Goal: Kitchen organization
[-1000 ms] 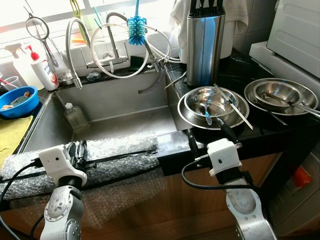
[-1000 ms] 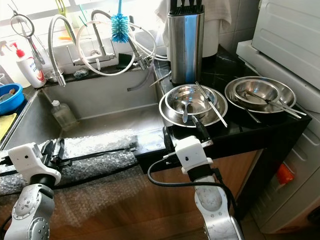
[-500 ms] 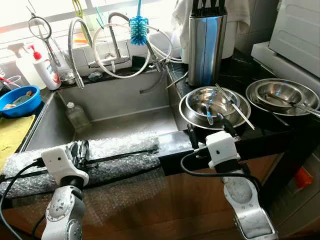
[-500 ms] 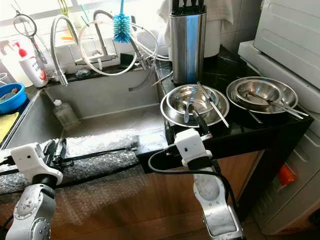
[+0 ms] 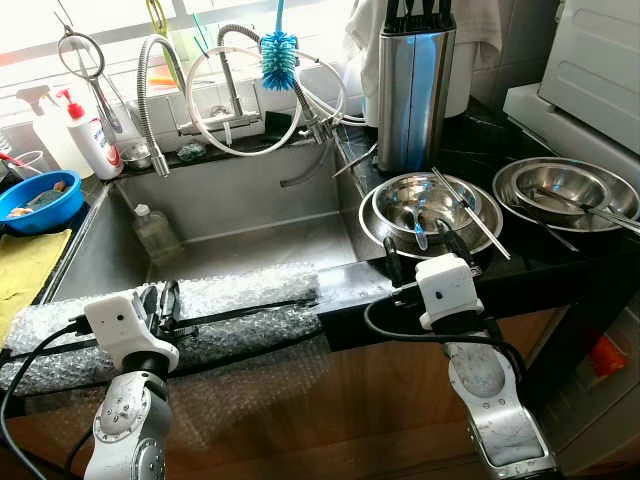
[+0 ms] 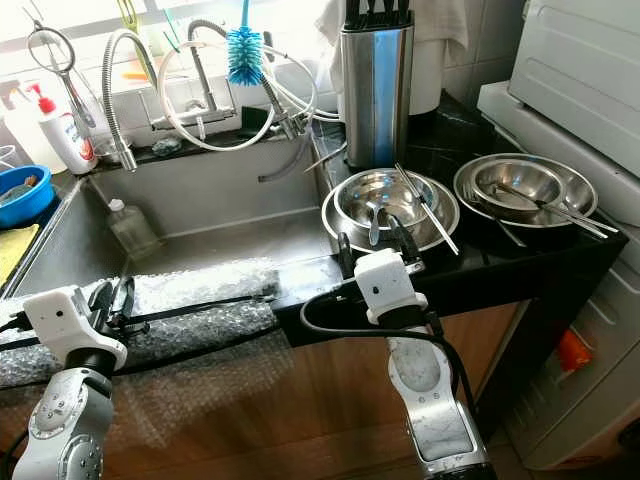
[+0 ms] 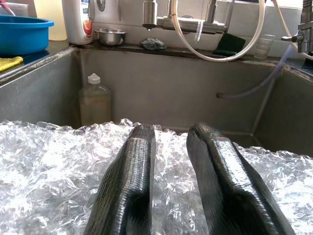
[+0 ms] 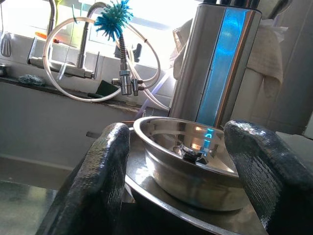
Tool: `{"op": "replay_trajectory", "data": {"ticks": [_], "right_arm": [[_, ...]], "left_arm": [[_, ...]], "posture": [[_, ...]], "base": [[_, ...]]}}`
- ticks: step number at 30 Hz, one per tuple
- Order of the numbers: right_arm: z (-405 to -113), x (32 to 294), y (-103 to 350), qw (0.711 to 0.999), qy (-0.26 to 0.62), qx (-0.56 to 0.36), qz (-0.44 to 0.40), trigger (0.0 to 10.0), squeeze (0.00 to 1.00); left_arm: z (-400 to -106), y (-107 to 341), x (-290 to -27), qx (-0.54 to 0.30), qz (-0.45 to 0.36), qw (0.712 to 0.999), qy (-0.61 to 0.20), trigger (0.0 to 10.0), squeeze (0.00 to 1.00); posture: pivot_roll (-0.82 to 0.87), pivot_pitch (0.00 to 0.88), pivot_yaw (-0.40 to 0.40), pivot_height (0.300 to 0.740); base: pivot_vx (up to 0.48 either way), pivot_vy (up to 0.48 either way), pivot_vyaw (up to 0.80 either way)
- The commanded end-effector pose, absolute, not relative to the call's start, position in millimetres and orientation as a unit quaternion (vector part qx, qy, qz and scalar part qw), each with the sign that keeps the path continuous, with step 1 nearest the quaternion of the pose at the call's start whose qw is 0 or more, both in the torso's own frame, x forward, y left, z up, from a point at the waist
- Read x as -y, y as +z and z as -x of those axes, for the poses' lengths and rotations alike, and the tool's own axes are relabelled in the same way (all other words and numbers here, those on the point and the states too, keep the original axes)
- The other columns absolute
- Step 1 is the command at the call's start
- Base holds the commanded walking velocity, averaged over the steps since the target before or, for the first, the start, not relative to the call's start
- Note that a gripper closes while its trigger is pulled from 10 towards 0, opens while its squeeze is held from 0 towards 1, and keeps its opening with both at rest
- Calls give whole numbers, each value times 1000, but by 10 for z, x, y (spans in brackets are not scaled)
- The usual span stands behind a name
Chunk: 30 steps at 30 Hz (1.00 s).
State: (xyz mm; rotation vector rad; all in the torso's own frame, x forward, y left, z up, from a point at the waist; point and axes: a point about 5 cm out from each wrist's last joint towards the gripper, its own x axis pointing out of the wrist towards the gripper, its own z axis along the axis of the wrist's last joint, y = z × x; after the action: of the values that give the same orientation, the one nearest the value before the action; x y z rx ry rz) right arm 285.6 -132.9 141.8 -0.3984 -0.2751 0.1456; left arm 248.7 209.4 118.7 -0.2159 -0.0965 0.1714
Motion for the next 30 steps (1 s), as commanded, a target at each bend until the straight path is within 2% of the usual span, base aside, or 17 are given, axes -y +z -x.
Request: {"op": "replay_trajectory", "data": {"ticks": [1,30], "right_arm": [[-2868,1299,1423,969,75,138,190,0,0],[-2911,1294,1448,971,73,144,179,0,0]], "left_arm": [[-2479,1160,-2091,36,108,990,88,10000,0],[-2503,1171,-2090,38,107,989,92,10000,0]], "posture": [[-99,0,139,740],[-94,0,138,740]], "base": [[0,0,0],[0,0,0]]}}
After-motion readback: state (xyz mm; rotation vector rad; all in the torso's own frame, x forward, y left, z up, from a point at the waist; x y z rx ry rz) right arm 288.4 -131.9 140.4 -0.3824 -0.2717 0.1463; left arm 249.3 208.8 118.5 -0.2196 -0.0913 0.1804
